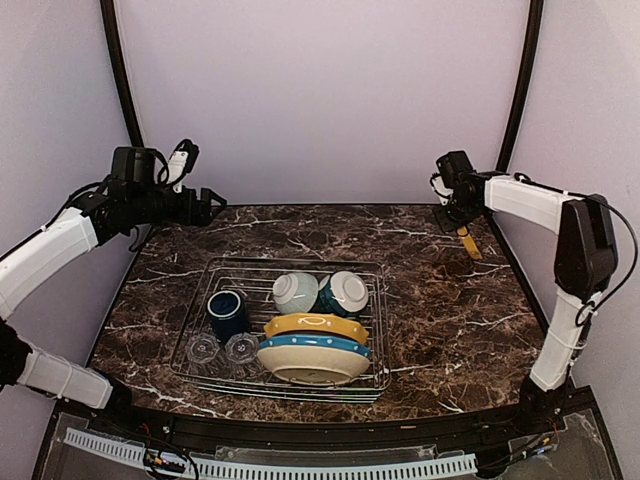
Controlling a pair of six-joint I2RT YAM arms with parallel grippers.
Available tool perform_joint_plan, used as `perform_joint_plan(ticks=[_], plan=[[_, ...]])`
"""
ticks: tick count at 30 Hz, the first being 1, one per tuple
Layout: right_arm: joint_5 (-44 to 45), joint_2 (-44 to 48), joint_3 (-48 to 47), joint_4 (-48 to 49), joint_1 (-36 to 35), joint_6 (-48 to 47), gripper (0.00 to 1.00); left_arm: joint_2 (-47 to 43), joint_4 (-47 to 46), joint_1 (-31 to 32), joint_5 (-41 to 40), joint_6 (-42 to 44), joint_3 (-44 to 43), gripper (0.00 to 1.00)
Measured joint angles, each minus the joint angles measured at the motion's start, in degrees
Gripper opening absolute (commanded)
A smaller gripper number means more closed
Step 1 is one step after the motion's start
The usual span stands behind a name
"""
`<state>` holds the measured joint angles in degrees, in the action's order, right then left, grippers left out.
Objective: Unload the mixed dishes from the dish rack
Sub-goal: Place the plate in the corner of the board.
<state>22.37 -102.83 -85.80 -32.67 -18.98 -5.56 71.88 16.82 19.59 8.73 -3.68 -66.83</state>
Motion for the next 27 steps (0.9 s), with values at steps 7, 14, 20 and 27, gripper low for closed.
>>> perform_joint_plan(ticks=[7, 14, 20, 27], plan=[[4.31, -11.76, -8.04, -0.26, 2.23, -4.79, 0.0, 0.04, -0.5, 0.0, 0.9, -0.39, 0.26, 0.89], [5.99, -13.25, -9.25, 0.17, 1.97, -7.19, 0.0, 0.17, -0.48, 0.0, 1.46, -0.72, 0.26, 0.89], [9.73, -19.43, -12.22, 2.19, 1.92, -9.84, 0.0, 0.2, -0.66, 0.0, 2.08, -1.46, 0.35, 0.89], [13.11, -23.61, -14.62, 4.81, 2.47, -14.19, 0.14, 0.44, -1.03, 0.0, 2.84, -1.84, 0.61, 0.89]])
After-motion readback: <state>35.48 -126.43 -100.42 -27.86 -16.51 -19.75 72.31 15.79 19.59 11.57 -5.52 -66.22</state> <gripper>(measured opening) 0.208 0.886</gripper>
